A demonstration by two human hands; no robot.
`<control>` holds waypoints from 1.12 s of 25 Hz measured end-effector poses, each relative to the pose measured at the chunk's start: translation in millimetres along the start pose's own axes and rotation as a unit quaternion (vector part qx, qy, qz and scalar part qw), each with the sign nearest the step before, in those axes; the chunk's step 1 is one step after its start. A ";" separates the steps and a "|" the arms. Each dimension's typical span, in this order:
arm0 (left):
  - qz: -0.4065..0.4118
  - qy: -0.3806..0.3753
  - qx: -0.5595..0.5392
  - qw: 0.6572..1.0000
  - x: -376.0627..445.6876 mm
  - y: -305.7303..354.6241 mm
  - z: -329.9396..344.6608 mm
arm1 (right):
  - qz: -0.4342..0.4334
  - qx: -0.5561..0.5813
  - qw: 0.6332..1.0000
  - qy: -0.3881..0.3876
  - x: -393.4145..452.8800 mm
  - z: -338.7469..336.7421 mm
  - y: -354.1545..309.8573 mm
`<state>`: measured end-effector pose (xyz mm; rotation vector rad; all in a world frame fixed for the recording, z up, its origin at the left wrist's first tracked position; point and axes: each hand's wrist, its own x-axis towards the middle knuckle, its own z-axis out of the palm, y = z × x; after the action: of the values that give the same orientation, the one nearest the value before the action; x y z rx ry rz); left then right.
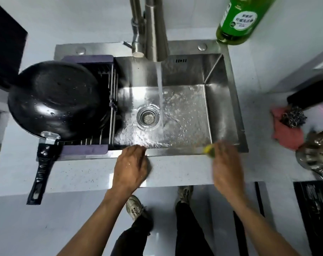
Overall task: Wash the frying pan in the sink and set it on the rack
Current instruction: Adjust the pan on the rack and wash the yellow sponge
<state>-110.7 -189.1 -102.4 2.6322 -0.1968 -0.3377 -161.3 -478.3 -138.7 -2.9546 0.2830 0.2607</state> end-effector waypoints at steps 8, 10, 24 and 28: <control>-0.001 0.014 0.018 1.000 -16.8 -42.1 -5.9 | -0.192 0.035 0.981 0.016 -30.3 31.0 -154.4; 0.031 -0.003 0.015 0.999 -17.8 -53.5 -14.2 | -0.118 0.005 0.993 0.017 -18.3 19.0 -106.3; 0.118 -0.056 -0.044 0.990 -43.2 -93.4 -30.4 | 0.056 0.053 0.995 0.071 -29.5 15.7 -138.5; 0.067 -0.006 -0.087 0.994 -55.4 -101.5 -46.3 | 0.010 0.074 0.997 0.037 -68.8 56.1 -275.3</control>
<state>-143.2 -68.9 -99.8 2.4312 -0.3306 -0.3116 -181.3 -189.7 -140.8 -2.8204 0.3268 0.1276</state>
